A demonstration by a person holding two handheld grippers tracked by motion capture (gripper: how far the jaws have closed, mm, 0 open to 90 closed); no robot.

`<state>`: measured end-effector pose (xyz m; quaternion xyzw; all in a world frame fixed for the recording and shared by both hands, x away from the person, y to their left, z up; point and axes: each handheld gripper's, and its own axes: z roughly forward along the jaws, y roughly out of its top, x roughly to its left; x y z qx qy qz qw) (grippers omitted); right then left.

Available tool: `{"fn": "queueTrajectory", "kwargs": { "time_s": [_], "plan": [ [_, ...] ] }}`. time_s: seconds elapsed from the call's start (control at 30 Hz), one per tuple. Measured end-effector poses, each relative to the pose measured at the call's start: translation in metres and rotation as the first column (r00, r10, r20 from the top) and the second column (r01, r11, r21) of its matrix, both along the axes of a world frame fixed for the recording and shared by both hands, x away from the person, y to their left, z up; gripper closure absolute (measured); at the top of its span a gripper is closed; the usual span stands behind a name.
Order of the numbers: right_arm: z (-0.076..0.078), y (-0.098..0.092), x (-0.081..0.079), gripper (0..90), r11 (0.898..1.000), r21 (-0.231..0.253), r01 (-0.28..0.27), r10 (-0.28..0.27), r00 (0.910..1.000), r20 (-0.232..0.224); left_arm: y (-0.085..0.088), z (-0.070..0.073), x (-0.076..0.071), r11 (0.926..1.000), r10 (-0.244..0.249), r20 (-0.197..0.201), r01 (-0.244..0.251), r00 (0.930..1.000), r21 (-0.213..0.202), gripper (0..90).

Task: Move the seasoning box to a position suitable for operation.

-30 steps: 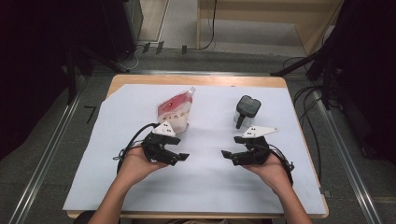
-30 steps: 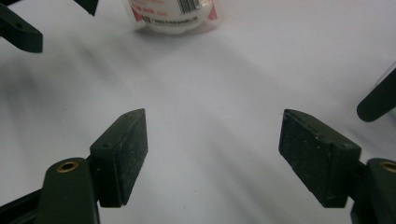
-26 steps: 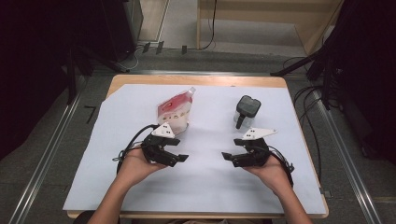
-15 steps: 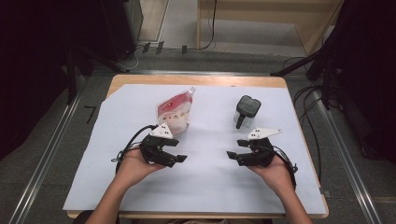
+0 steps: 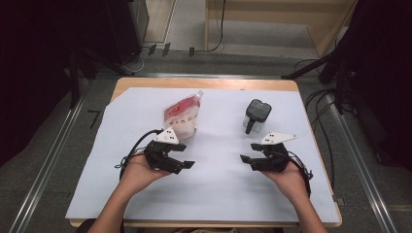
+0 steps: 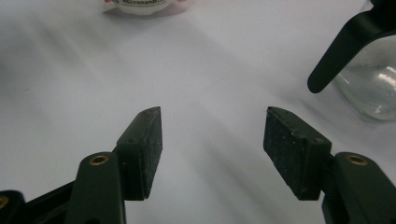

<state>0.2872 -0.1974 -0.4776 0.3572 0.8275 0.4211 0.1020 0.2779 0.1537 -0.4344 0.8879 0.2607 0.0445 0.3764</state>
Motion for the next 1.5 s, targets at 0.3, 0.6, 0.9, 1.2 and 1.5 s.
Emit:
{"fn": "queueTrajectory", "kwargs": {
  "time_s": [0.3, 0.6, 0.9, 1.2, 1.5],
  "plan": [
    [0.006, -0.014, 0.005, 38.0, 0.999, 0.019, 0.042, -0.042, 0.9989, 0.021, 0.0, 0.003, -0.001, 0.9999, -0.004, 0.006, 0.004, 1.0, -0.014, 32.2],
    [0.011, -0.032, 0.017, 37.9, 0.996, 0.018, 0.087, -0.088, 0.9951, 0.044, 0.002, 0.007, -0.003, 0.9995, 0.0, -0.004, 0.0, 1.0, -0.031, 32.2],
    [0.006, -0.051, 0.051, 37.9, 0.988, 0.009, 0.154, -0.155, 0.9875, 0.03, 0.001, 0.007, -0.005, 0.9999, -0.004, 0.009, 0.004, 1.0, -0.014, 32.3],
    [0.001, -0.061, 0.075, 33.1, 0.988, 0.007, 0.152, -0.152, 0.9879, 0.031, 0.001, 0.007, -0.004, 1.0, -0.002, 0.01, 0.002, 0.9999, -0.009, 32.3],
    [-0.015, -0.066, 0.105, 21.2, 0.986, 0.02, 0.166, -0.166, 0.9861, -0.001, -0.002, 0.006, -0.004, 0.9999, -0.01, 0.008, 0.01, 0.9999, -0.005, 32.3]
  ]
}}
